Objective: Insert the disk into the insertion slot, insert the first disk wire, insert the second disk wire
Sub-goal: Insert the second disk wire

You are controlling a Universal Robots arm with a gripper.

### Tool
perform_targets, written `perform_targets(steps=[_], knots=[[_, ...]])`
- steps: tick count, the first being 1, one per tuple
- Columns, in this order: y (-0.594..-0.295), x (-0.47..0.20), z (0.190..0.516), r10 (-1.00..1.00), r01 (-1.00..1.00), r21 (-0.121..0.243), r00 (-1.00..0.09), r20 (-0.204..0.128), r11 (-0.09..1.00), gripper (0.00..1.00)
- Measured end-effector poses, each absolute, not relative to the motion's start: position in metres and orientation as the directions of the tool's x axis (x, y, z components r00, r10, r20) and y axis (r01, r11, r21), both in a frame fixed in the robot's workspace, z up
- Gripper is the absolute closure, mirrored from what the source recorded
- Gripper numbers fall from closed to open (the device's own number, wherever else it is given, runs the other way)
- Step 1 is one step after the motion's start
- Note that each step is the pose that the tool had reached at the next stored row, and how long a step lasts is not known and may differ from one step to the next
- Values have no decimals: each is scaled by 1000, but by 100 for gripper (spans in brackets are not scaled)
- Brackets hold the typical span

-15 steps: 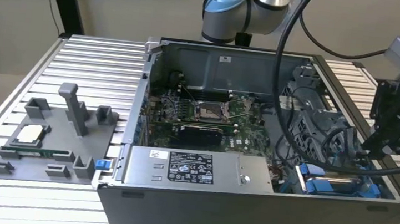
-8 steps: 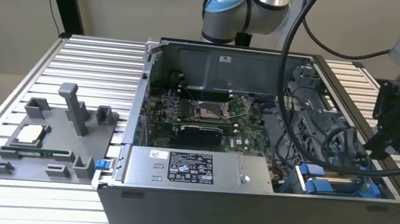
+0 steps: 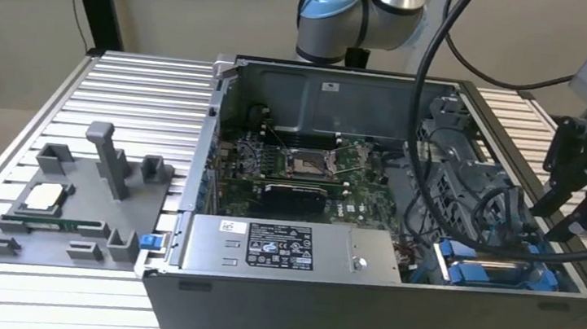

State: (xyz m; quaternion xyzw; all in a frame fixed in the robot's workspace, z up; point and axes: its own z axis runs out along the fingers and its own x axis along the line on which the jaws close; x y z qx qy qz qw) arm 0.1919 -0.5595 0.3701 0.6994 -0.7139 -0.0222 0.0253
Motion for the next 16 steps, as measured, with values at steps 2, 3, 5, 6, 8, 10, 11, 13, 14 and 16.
perform_targets(steps=[2, 3, 5, 6, 8, 10, 11, 13, 14, 16], knots=[[-559, 194, 368, -1000, -998, 67, -20, 2, 20, 0], [-559, 195, 367, -1000, -998, 67, -20, 0, 20, 0], [-558, 196, 365, -1000, -997, 69, -21, -4, 20, 0], [-558, 197, 365, -1000, -997, 73, -21, -4, 21, 0], [-557, 198, 364, -1000, -997, 81, -21, -5, 21, 0], [-557, 201, 362, -1000, -996, 87, -22, -7, 21, 0], [-557, 203, 362, -1000, -996, 90, -22, -8, 21, 0], [-556, 205, 361, -1000, -995, 96, -22, -9, 21, 0], [-556, 205, 360, -1000, -995, 101, -22, -10, 21, 0], [-556, 205, 359, -1000, -994, 108, -22, -11, 21, 0]])
